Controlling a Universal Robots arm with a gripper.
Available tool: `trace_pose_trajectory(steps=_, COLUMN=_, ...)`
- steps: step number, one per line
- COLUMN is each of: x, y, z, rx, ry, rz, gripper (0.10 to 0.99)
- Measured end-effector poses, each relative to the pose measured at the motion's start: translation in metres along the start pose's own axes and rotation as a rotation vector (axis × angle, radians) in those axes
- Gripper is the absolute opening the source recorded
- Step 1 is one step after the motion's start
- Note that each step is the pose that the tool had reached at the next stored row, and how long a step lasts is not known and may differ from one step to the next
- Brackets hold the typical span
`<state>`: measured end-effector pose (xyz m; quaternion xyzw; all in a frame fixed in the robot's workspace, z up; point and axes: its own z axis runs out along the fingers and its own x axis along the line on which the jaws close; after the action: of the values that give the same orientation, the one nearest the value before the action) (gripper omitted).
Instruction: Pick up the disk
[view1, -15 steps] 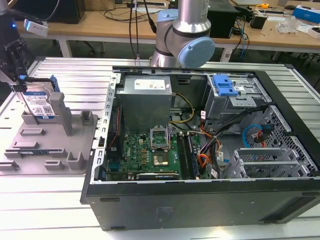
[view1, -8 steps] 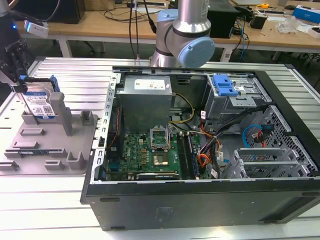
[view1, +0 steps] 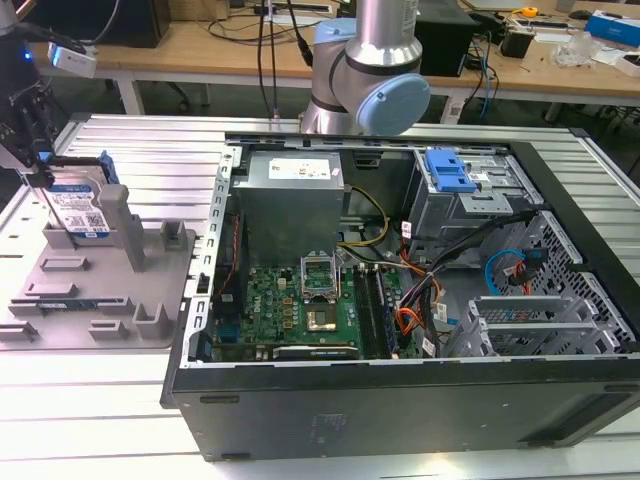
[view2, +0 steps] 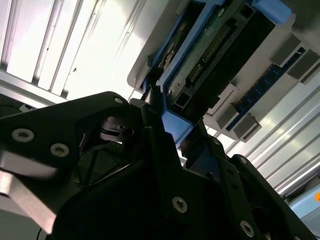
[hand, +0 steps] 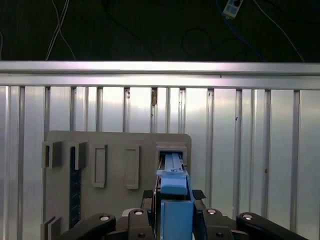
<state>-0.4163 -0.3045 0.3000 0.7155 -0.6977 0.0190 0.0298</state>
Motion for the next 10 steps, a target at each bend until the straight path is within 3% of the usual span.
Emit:
trace_pose_trajectory(steps=2, x=0.0001, y=0.0, z=0.0005, rx=0.0, ry=-0.0001, rz=0.0, gripper=0.369)
trace_pose_trajectory(steps=10, x=0.0002, y=-0.0001, z=0.0013, rx=0.0, ry=-0.0018, rz=0.0, gripper=0.369)
